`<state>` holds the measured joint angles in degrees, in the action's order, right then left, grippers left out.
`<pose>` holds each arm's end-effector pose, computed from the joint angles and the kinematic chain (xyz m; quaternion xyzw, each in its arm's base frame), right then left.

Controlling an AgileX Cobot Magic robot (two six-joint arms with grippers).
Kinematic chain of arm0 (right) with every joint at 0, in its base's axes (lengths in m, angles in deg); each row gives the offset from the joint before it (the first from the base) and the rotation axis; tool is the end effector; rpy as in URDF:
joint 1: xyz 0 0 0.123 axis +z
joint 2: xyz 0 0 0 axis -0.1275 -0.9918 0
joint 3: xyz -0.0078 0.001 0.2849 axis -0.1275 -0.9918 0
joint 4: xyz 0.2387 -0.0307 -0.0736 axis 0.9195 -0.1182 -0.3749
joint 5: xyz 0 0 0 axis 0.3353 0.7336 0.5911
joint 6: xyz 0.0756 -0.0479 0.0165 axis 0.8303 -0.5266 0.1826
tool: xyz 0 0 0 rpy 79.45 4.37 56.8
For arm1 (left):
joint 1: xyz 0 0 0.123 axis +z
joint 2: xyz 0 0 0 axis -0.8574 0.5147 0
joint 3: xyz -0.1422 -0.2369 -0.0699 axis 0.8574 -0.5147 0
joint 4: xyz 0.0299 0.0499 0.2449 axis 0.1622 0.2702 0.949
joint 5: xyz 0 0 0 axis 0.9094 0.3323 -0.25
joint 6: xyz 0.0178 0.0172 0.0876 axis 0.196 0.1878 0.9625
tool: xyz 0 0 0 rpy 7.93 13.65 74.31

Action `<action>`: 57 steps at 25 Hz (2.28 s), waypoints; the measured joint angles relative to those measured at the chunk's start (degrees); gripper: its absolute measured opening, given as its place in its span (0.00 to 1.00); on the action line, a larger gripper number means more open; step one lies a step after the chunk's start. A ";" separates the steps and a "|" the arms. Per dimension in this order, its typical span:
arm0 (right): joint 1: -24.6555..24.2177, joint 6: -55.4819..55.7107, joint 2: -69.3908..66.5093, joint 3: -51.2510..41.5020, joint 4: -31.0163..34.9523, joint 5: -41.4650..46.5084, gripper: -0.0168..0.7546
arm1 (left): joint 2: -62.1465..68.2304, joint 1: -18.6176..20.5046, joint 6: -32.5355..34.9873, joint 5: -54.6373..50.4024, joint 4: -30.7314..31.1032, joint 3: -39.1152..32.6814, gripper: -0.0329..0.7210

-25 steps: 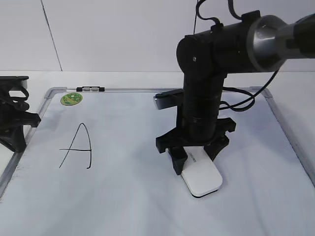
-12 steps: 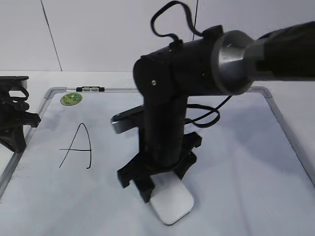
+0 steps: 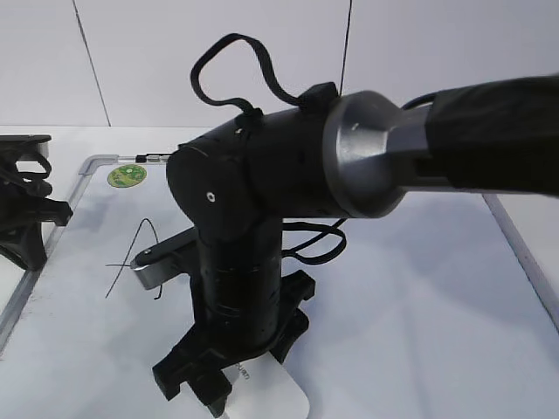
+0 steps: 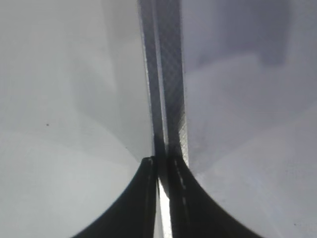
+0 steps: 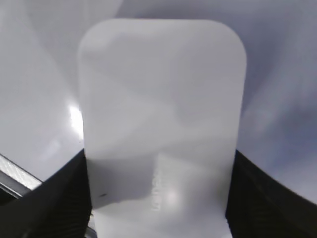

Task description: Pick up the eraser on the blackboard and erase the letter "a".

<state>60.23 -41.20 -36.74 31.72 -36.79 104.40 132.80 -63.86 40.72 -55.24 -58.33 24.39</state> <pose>0.2359 0.3185 0.1707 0.3764 -0.9262 -0.0161 0.0160 0.3537 -0.0370 0.1501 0.0386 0.9981 -0.0403 0.0268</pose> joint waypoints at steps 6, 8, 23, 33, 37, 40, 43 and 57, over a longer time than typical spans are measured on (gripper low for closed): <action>-7.49 -0.04 0.00 0.00 1.31 -0.19 0.73 | 0.00 0.00 0.00 0.01 0.00 0.00 0.08; -11.45 -0.04 0.00 0.00 1.18 -0.49 0.73 | 0.00 0.00 0.00 0.01 0.00 0.00 0.08; -19.77 -0.04 0.52 -0.06 -0.13 -0.11 0.73 | 0.00 0.00 0.00 0.11 -0.09 0.00 0.08; -27.40 -0.04 4.25 -0.34 -1.17 1.75 0.73 | 0.00 0.00 0.00 0.22 0.01 0.00 0.08; -31.75 -0.04 4.25 -0.34 -1.28 2.16 0.73 | 0.00 0.00 0.00 0.22 0.11 0.00 0.08; -35.33 -0.04 4.25 -0.34 -1.31 2.16 0.73 | 0.00 0.00 0.00 0.22 0.11 0.00 0.08; -38.97 -0.31 4.25 -0.34 -1.31 2.92 0.73 | 0.00 0.00 0.00 0.22 0.11 0.00 0.08; -48.68 -6.43 5.78 -2.25 -3.98 5.02 0.73 | 0.00 0.00 0.00 0.22 0.33 0.00 0.08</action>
<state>11.55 -47.63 -30.96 29.47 -40.78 109.42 132.80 -63.86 40.72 -55.03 -58.00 24.39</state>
